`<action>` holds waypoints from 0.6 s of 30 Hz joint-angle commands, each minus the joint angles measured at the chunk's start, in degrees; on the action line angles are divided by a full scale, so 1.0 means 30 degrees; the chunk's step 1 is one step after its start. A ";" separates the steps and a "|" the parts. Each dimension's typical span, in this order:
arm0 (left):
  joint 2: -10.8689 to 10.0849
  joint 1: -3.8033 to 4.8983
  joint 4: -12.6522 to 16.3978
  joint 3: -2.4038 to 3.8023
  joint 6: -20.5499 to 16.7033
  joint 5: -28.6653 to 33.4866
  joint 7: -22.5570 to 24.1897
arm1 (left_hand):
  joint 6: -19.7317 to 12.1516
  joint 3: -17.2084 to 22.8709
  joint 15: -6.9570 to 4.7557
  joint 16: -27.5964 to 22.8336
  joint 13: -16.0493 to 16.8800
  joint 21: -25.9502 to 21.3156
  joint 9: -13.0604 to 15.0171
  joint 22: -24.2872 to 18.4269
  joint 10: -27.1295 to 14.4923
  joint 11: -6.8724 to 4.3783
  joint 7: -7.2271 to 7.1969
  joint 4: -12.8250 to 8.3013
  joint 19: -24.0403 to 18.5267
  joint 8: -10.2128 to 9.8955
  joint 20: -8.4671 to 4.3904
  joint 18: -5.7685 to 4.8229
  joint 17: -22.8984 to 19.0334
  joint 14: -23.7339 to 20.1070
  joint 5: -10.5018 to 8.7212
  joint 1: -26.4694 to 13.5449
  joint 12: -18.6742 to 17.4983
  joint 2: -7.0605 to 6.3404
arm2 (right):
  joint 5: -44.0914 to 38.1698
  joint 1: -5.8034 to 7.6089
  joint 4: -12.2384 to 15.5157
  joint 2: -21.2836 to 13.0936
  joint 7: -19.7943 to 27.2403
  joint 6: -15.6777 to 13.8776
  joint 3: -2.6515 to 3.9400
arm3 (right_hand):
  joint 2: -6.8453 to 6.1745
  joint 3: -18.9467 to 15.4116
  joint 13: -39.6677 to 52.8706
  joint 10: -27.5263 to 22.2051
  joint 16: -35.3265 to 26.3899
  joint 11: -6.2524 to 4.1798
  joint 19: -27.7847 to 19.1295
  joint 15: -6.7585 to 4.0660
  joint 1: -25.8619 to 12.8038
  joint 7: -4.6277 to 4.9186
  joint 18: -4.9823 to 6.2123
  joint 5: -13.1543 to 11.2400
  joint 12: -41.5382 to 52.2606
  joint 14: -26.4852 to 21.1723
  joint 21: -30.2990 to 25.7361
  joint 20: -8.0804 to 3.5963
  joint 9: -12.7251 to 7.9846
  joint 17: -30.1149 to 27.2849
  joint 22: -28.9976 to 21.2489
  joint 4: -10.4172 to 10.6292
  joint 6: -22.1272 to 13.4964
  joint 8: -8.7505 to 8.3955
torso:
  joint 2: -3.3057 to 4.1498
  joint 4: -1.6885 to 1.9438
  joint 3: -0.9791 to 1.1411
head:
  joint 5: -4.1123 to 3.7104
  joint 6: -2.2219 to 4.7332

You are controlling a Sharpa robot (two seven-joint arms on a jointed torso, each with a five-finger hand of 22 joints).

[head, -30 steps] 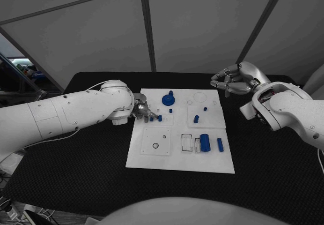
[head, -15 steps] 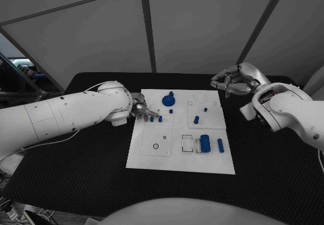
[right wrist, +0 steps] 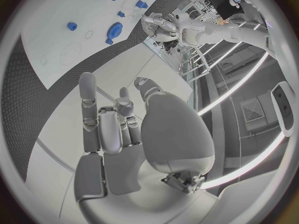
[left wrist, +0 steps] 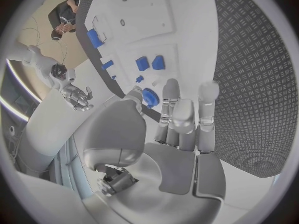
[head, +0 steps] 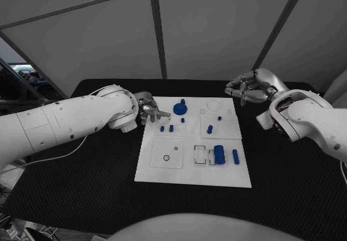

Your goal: Assemble the parts on the task board

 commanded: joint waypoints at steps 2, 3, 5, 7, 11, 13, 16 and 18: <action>0.0013 0.0026 -0.0013 0.0046 -0.2501 0.1628 0.4035 | -0.0829 -0.0164 0.0560 -0.2587 -0.0546 -0.1788 -0.0622 -0.1102 -0.1973 0.0599 0.0512 -0.0324 -0.1061 -0.0546 0.0535 -0.0342 -0.4013 -0.2607 0.0074 0.1666 -0.0666 0.0105 | -0.0034 0.0024 0.0002 0.0006 0.0092 0.0083 0.0012 | -0.0035 0.0082 0.0002 -0.0092 -0.0065 -0.0015 -0.0020 -0.0115 0.0083 -0.0004 0.0353 0.0115 -0.0009 0.0308 -0.0065 -0.0021 0.0018 -0.0011 -0.0028 0.0055 -0.0071 0.0026 | -0.0003 -0.0015 0.0023 | -0.0041 0.0071; 0.0060 0.0025 -0.0014 0.0045 -0.2764 0.1616 0.4704 | -0.0973 -0.0032 0.0752 -0.3695 -0.0781 -0.2343 -0.0804 -0.1438 -0.2620 0.0770 0.0627 -0.0587 -0.1441 -0.0711 0.0687 -0.0335 -0.5615 -0.3694 0.0073 0.2360 -0.0943 0.0204 | -0.0034 0.0024 -0.0001 0.0007 0.0089 0.0082 0.0012 | -0.0035 0.0082 0.0002 -0.0092 -0.0065 -0.0015 -0.0020 -0.0115 0.0083 -0.0004 0.0353 0.0115 -0.0009 0.0308 -0.0065 -0.0021 0.0018 -0.0011 -0.0028 0.0055 -0.0071 0.0026 | -0.0003 -0.0016 0.0026 | -0.0046 0.0075; 0.0163 0.0017 -0.0009 0.0038 -0.3203 0.1345 0.5758 | -0.1152 0.0312 0.0992 -0.4581 -0.1184 -0.3219 -0.1101 -0.1994 -0.3473 0.1017 0.0817 -0.1100 -0.1999 -0.0986 0.0952 -0.0351 -0.6193 -0.4956 0.0044 0.3584 -0.1347 0.0393 | -0.0034 0.0025 -0.0007 0.0015 0.0088 0.0081 0.0012 | -0.0035 0.0082 0.0002 -0.0092 -0.0065 -0.0015 -0.0020 -0.0115 0.0083 -0.0004 0.0353 0.0115 -0.0009 0.0308 -0.0065 -0.0021 0.0018 -0.0011 -0.0028 0.0055 -0.0071 0.0026 | 0.0008 -0.0021 0.0024 | -0.0081 0.0117; 0.0333 -0.0053 0.0008 0.0020 -0.3849 0.0556 0.7203 | -0.1139 0.0974 0.1106 -0.5286 -0.1750 -0.3990 -0.1489 -0.2571 -0.3964 0.1095 0.0819 -0.1812 -0.2191 -0.1343 0.1175 -0.0268 -0.6779 -0.5526 0.0041 0.5130 -0.1746 0.0563 | -0.0034 0.0025 -0.0024 0.0032 0.0088 0.0085 0.0012 | -0.0035 0.0082 0.0002 -0.0092 -0.0065 -0.0015 -0.0020 -0.0115 0.0083 -0.0004 0.0353 0.0115 -0.0009 0.0308 -0.0065 -0.0021 0.0018 -0.0011 -0.0028 0.0055 -0.0071 0.0026 | 0.0013 -0.0029 0.0013 | -0.0107 0.0153; 0.0671 -0.0293 -0.0009 -0.0017 -0.4905 -0.1598 0.8932 | -0.0505 0.2371 0.1014 -0.5181 -0.3171 -0.4454 -0.2430 -0.3091 -0.3763 0.1076 0.0714 -0.2665 -0.1499 -0.2363 0.1185 -0.0180 -0.7317 -0.5027 0.0034 0.6873 -0.2600 0.0155 | -0.0033 0.0026 -0.0075 0.0085 0.0091 0.0094 0.0012 | -0.0035 0.0082 0.0002 -0.0092 -0.0065 -0.0015 -0.0020 -0.0115 0.0083 -0.0004 0.0353 0.0115 -0.0009 0.0308 -0.0065 -0.0021 0.0018 -0.0011 -0.0028 0.0055 -0.0071 0.0026 | -0.0003 -0.0053 0.0029 | -0.0184 0.0238; 0.0920 -0.0411 -0.0118 -0.0051 -0.5274 -0.2889 0.9457 | -0.0309 0.2594 0.1009 -0.5011 -0.3494 -0.4458 -0.2629 -0.3106 -0.3744 0.1060 0.0711 -0.2782 -0.1365 -0.2576 0.1154 -0.0185 -0.7343 -0.4998 0.0027 0.7012 -0.2784 -0.0101 | -0.0033 0.0026 -0.0108 0.0122 0.0098 0.0101 0.0011 | -0.0034 0.0085 0.0000 -0.0092 -0.0066 -0.0016 -0.0020 -0.0115 0.0084 -0.0004 0.0353 0.0117 -0.0010 0.0308 -0.0066 -0.0021 0.0018 -0.0012 -0.0028 0.0057 -0.0072 0.0028 | 0.0003 -0.0060 0.0028 | -0.0250 0.0287; 0.1339 -0.0526 -0.0377 -0.0084 -0.5233 -0.4399 0.9588 | -0.0289 0.2726 0.1078 -0.4866 -0.3890 -0.4510 -0.2886 -0.3132 -0.3989 0.1126 0.0730 -0.2790 -0.1317 -0.2922 0.1169 -0.0203 -0.7392 -0.5071 0.0013 0.6933 -0.3095 -0.0429 | -0.0034 0.0025 -0.0145 0.0170 0.0109 0.0107 0.0010 | -0.0029 0.0100 -0.0012 -0.0095 -0.0071 -0.0018 -0.0016 -0.0116 0.0089 -0.0006 0.0352 0.0126 -0.0014 0.0307 -0.0070 -0.0022 0.0021 -0.0017 -0.0030 0.0066 -0.0077 0.0041 | 0.0018 -0.0047 0.0015 | -0.0342 0.0343; 0.1603 -0.0562 -0.0559 -0.0107 -0.5090 -0.5311 0.9547 | -0.0267 0.2774 0.1114 -0.4759 -0.4097 -0.4532 -0.3025 -0.3146 -0.4126 0.1176 0.0732 -0.2783 -0.1276 -0.3118 0.1190 -0.0206 -0.7416 -0.5071 0.0001 0.6859 -0.3233 -0.0592 | -0.0035 0.0025 -0.0158 0.0187 0.0110 0.0108 0.0010 | -0.0029 0.0100 -0.0012 -0.0095 -0.0071 -0.0018 -0.0016 -0.0116 0.0089 -0.0006 0.0352 0.0126 -0.0014 0.0307 -0.0070 -0.0022 0.0021 -0.0017 -0.0030 0.0066 -0.0077 0.0041 | 0.0022 -0.0046 0.0005 | -0.0376 0.0339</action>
